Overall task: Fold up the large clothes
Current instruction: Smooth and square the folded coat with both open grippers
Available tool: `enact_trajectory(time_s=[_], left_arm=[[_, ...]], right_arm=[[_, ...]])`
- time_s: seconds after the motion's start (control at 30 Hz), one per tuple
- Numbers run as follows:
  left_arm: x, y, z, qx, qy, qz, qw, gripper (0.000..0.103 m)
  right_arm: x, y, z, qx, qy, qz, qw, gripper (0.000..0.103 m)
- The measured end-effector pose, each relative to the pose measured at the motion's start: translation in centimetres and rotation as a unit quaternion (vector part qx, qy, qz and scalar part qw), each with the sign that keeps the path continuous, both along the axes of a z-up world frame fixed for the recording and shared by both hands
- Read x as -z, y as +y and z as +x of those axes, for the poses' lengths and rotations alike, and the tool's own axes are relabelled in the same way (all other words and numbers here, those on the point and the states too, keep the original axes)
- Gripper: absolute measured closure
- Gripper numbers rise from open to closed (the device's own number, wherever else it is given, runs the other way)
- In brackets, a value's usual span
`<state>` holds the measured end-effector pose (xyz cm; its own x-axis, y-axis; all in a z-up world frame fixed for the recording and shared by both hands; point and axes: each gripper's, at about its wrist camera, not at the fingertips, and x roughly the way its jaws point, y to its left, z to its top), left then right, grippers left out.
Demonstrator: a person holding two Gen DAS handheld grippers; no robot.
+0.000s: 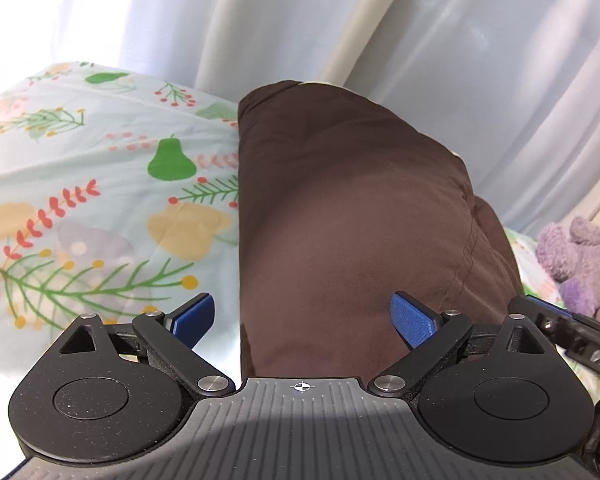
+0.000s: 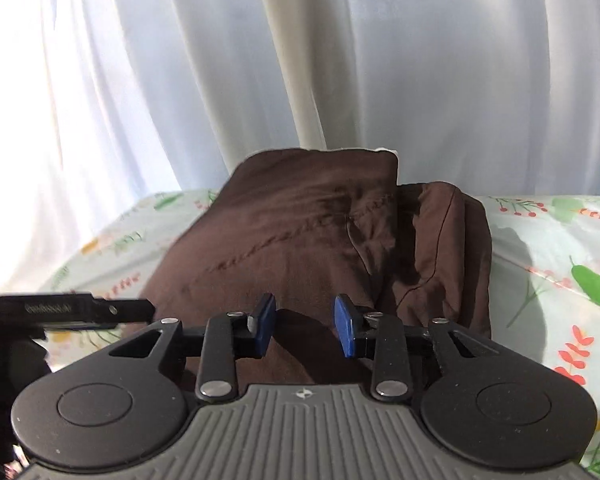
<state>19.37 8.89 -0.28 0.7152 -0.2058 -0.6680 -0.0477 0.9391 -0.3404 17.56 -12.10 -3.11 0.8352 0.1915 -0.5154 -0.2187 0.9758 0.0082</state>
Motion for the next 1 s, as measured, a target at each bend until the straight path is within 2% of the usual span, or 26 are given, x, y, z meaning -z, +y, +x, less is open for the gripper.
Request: enact_trajectory(time_s=[0.1,0.13,0.27,0.33,0.47,0.6,0.73,0.87,0.93,1.0], left_arm=[[0.2,-0.6,-0.1,0.009,0.004,0.017,0.9998,0.002],[0.4,-0.8,-0.1,0.013,0.005,0.018,0.9997,0.002],[1.1,-1.1,-0.1,0.018,0.014,0.013,0.9997,0.001],[0.8,-1.0,-0.2,0.020,0.018,0.015,0.9995,0.002],[-0.5,-0.6,-0.3,0.027,0.008,0.036,0.9990,0.002],[-1.1,-0.4,0.6,0.019,0.006,0.034,0.9992,0.002],[-1.9,-0.5,2.2,0.009,-0.010,0.053,0.9985,0.002],[-2.3,-0.3,4.4,-0.041,-0.026,0.072,0.9962,0.002],[-2.3,-0.5,5.7,-0.066,-0.030,0.088,0.9935,0.002],[-2.3,-1.3,7.1,-0.069,-0.040,0.099,0.9919,0.002]], right_arm=[[1.7,1.7,0.1,0.029,-0.005,-0.096,0.995,0.072],[2.3,1.8,0.3,0.034,-0.004,-0.107,0.994,0.072],[3.4,2.7,0.7,0.043,-0.005,-0.117,0.992,0.072],[2.6,3.0,0.4,0.042,-0.007,-0.116,0.992,0.072],[-0.6,2.7,-1.5,0.040,-0.023,-0.080,0.996,0.072],[-2.0,3.4,-0.4,0.039,-0.056,-0.064,0.996,0.072],[-2.8,5.6,2.0,0.027,-0.063,-0.079,0.994,0.072],[-3.1,7.7,6.0,0.013,-0.072,-0.093,0.993,0.072],[-2.4,8.2,8.5,0.021,-0.065,-0.109,0.992,0.072],[-0.6,7.4,11.1,0.051,-0.047,-0.128,0.989,0.072]])
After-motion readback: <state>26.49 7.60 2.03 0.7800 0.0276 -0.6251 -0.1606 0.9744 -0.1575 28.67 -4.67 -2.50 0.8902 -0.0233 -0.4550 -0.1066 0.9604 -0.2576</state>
